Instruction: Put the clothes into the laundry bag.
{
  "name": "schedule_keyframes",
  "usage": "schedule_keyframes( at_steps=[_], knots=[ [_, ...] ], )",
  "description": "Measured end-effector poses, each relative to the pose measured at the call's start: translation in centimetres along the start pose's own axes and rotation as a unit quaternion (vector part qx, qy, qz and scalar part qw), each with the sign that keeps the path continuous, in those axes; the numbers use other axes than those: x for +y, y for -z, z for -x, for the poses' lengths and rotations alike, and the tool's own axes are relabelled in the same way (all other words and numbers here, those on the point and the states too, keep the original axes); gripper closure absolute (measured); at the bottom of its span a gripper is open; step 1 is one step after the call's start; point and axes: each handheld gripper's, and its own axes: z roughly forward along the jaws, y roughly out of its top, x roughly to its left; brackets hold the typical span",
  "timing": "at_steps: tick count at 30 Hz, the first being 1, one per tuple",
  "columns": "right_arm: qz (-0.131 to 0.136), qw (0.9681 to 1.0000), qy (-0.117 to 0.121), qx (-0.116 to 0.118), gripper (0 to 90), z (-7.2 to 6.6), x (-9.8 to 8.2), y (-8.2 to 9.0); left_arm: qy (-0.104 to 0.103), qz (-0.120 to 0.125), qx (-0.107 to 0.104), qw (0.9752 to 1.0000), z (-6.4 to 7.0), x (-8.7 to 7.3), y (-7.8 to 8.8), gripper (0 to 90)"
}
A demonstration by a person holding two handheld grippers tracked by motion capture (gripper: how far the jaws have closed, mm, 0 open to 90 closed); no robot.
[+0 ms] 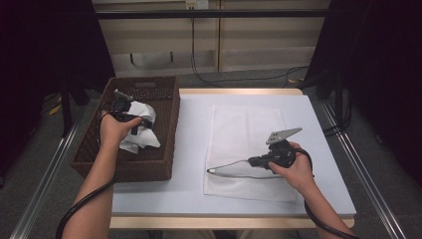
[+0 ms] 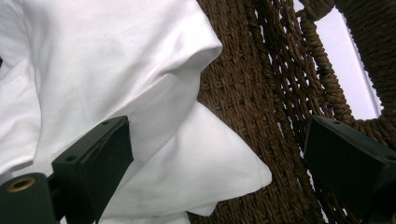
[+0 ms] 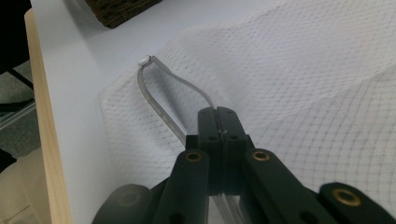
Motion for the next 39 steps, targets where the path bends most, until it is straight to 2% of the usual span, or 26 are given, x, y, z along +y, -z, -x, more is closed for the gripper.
schedule_keyframes(
  at_steps=[2, 5, 11, 12, 19, 20, 22, 28, 32, 33, 38, 39],
  knots=[
    [-0.001, 1.0, -0.002, 0.0, 90.0, 0.0, 0.0, 0.0, -0.006, -0.007, 0.004, 1.0, -0.1, 0.1, -0.1, 7.8],
    [-0.001, 1.0, -0.001, 0.003, 90.0, 0.1, 0.0, -0.1, -0.007, -0.003, 0.011, 0.9999, -0.3, 0.1, -0.2, 7.3],
    [-0.001, 1.0, 0.001, 0.002, 90.0, 0.0, 0.0, -0.2, 0.008, 0.005, 0.013, 0.9999, -0.8, 0.2, -0.4, 7.0],
    [-0.004, 1.0, -0.001, 0.0, 90.0, 0.0, 0.0, -0.2, 0.002, 0.001, 0.015, 0.9999, -1.0, 0.2, -0.4, 7.1],
    [-0.005, 1.0, 0.004, -0.001, 90.0, -0.1, 0.0, -0.4, 0.007, 0.007, 0.023, 0.9997, -1.3, 0.3, -0.6, 6.8],
    [-0.004, 1.0, 0.004, 0.003, 90.0, -0.1, 0.0, -0.3, 0.0, 0.003, 0.024, 0.9997, -1.4, 0.3, -0.6, 6.8],
    [-0.004, 1.0, 0.004, 0.001, 90.0, -0.1, 0.0, -0.3, 0.005, 0.007, 0.026, 0.9996, -1.4, 0.3, -0.7, 6.4],
    [-0.005, 1.0, 0.002, 0.002, 90.0, 0.0, -0.1, -0.4, 0.006, 0.008, 0.027, 0.9996, -1.9, 0.3, -0.2, 6.3],
    [-0.005, 1.0, 0.002, 0.003, 90.0, 0.0, -0.1, -0.5, 0.012, 0.02, 0.031, 0.9993, -2.1, 0.3, 0.2, 6.1],
    [-0.004, 1.0, 0.002, 0.002, 90.0, 0.0, -0.1, -0.5, 0.008, 0.015, 0.029, 0.9994, -2.2, 0.4, 0.4, 6.1],
    [-0.008, 1.0, 0.004, 0.004, 90.0, 0.1, -0.1, -0.6, 0.005, 0.017, 0.041, 0.999, -2.6, 0.4, 0.2, 4.0],
    [-0.01, 0.9999, 0.003, 0.002, 90.0, 0.1, -0.1, -0.6, 0.004, 0.024, 0.045, 0.9987, -2.6, 0.4, 0.0, 4.0]
  ],
)
